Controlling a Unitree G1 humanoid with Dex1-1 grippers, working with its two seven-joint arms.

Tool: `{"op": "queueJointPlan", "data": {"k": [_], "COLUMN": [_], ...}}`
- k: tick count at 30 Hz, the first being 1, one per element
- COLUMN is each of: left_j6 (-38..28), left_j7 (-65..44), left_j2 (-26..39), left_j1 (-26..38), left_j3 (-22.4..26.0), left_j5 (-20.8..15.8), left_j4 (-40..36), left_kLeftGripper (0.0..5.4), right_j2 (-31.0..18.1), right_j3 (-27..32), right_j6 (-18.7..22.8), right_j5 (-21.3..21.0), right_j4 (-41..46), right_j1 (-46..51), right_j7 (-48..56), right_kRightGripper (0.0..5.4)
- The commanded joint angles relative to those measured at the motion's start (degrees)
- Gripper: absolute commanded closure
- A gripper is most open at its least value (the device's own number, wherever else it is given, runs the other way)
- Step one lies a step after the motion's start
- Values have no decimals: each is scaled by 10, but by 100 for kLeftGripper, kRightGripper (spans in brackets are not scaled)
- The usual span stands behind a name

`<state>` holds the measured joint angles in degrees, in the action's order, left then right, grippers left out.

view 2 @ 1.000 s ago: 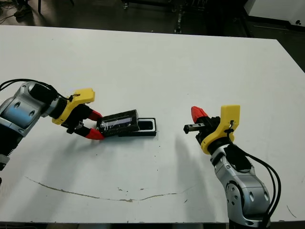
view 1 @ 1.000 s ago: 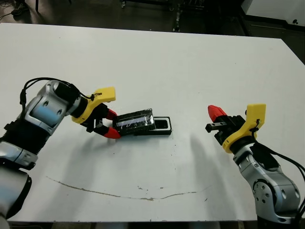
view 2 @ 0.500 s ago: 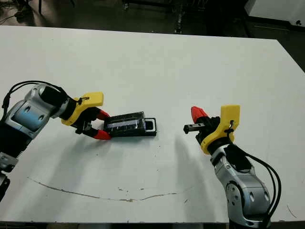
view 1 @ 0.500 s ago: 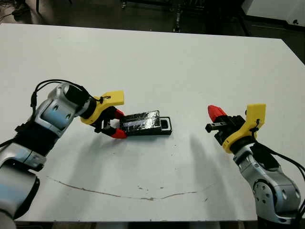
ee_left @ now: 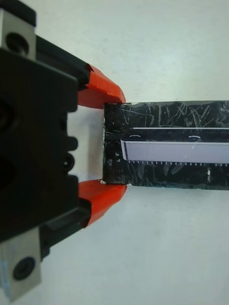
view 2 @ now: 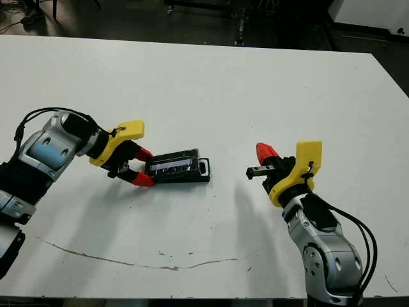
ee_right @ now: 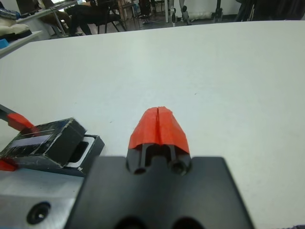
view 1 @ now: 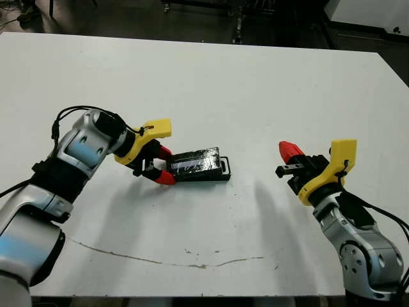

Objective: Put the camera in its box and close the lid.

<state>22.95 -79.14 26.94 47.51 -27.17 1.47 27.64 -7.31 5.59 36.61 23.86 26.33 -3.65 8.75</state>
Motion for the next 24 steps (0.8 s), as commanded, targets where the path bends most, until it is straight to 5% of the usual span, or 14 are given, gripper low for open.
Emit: {"op": "queueJointPlan", "data": {"k": [1,24], "left_j6": [17,3], "left_j7": [-18,-21], "left_j2": [-24,-58], "left_j1": [-12,-3], "left_j3": [-25,-39], "left_j5": [4,14], "left_j4": [7,25], "left_kLeftGripper": [224,224], "right_j2": [-6,-5], "right_j3": [5,7], "right_j6": [11,8], "right_j5": [1,6], "right_j4": [4,4], "right_j1": [9,17], "right_j7": [-4,-3], "right_kRightGripper": [540,540]}}
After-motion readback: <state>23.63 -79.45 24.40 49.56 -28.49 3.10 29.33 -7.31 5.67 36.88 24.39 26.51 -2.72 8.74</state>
